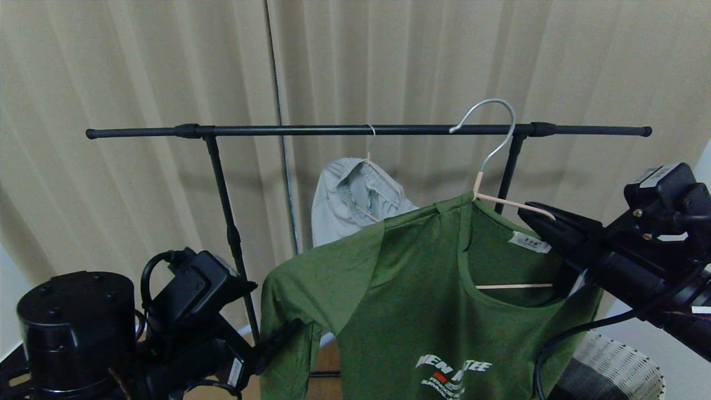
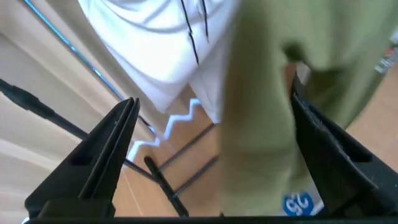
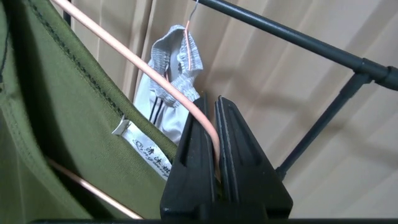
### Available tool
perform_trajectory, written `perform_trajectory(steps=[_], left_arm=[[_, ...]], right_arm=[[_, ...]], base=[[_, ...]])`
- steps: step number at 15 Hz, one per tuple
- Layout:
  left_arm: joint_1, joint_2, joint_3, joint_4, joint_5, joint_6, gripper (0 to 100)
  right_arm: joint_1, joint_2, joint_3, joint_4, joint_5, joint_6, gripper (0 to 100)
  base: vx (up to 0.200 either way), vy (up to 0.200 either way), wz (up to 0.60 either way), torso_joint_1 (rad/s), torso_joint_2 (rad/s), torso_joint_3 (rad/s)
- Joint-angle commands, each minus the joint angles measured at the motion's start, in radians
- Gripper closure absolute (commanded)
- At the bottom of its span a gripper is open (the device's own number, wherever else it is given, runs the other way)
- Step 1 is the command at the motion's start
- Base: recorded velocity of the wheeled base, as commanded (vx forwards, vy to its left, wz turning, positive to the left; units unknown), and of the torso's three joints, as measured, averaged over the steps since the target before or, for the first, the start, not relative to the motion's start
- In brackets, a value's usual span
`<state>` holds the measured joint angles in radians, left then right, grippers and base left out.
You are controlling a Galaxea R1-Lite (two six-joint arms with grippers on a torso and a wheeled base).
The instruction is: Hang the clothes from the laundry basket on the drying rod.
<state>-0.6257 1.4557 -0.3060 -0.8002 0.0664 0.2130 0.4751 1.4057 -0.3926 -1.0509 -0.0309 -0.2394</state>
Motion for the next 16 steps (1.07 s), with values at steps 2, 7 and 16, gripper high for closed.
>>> perform_trajectory(steps=[2, 7, 16], left_arm=[[0.009, 0.000, 0.027, -0.005, 0.029, 0.002, 100], [0.185, -0.150, 0.126, -0.005, 0.043, 0.025, 100], [0.210, -0.193, 0.148, -0.005, 0.043, 0.054, 0]], right_arm=[[-0.001, -0.011, 0.003, 0.002, -0.003, -0.003, 100], [-0.052, -0.007, -0.003, 0.000, -0.012, -0.006, 100], [-0.075, -0.014, 0.001, 0.000, -0.012, -0.009, 100]], base=[[0.000, 0.000, 0.00, 0.000, 0.00, 0.000], [0.000, 0.000, 0.00, 0.000, 0.00, 0.000], [0.000, 0.000, 0.00, 0.000, 0.00, 0.000]])
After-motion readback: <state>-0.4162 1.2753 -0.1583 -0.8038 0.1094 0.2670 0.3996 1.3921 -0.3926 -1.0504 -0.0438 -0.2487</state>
